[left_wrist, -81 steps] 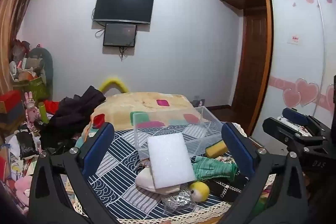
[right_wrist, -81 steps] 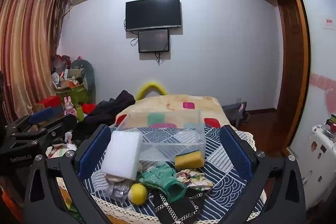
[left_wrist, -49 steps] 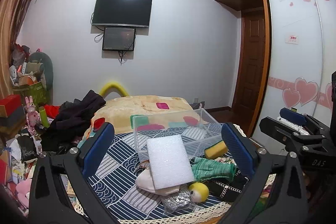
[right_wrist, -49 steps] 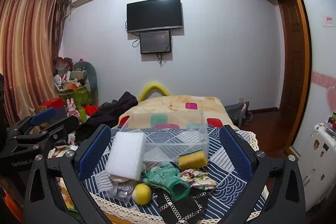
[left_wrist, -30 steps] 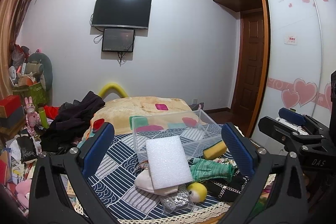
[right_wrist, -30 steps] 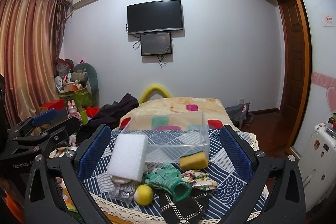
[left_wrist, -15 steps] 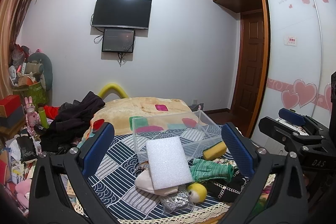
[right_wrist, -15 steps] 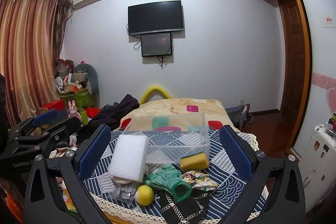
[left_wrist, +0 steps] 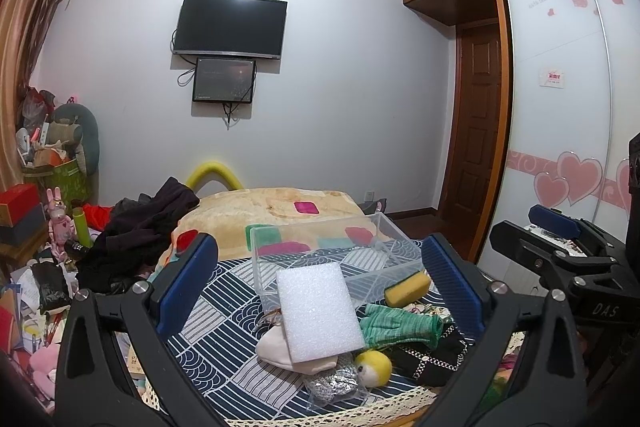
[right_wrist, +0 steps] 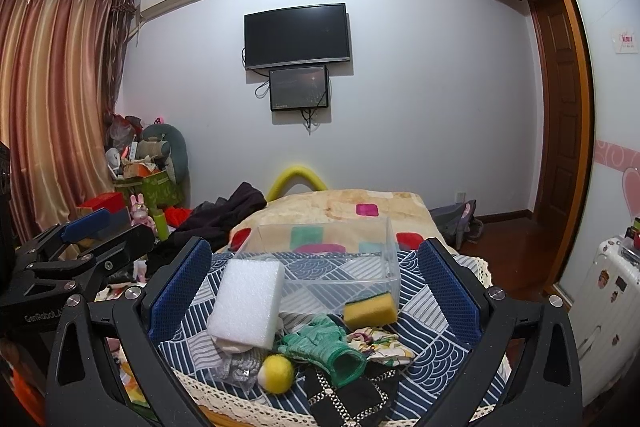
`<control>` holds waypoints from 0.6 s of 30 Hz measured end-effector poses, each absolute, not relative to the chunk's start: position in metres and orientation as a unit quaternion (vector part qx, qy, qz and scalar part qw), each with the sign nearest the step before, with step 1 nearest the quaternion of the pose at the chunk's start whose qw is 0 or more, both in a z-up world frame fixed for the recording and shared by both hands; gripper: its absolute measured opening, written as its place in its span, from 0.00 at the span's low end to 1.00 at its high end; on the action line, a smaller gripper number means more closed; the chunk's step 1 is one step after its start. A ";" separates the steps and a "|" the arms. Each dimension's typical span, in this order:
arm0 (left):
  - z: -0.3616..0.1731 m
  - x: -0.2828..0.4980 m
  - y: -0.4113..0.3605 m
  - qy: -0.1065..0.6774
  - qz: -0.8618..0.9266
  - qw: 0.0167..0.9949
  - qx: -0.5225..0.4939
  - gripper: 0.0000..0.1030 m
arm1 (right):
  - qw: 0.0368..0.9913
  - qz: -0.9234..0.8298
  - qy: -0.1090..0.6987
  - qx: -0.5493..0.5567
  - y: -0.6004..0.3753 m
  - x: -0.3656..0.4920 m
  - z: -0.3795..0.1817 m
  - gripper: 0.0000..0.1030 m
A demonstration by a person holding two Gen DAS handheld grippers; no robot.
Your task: Organize soft objects
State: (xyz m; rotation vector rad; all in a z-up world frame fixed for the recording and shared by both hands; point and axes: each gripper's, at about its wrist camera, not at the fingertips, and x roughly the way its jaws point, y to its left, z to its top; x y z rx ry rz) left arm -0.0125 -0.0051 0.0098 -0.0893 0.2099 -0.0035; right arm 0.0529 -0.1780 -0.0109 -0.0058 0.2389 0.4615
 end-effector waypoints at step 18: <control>-0.018 0.038 -0.006 0.181 -0.001 0.982 -0.057 1.00 | 0.964 0.212 0.159 0.009 -0.190 0.087 -0.035 1.00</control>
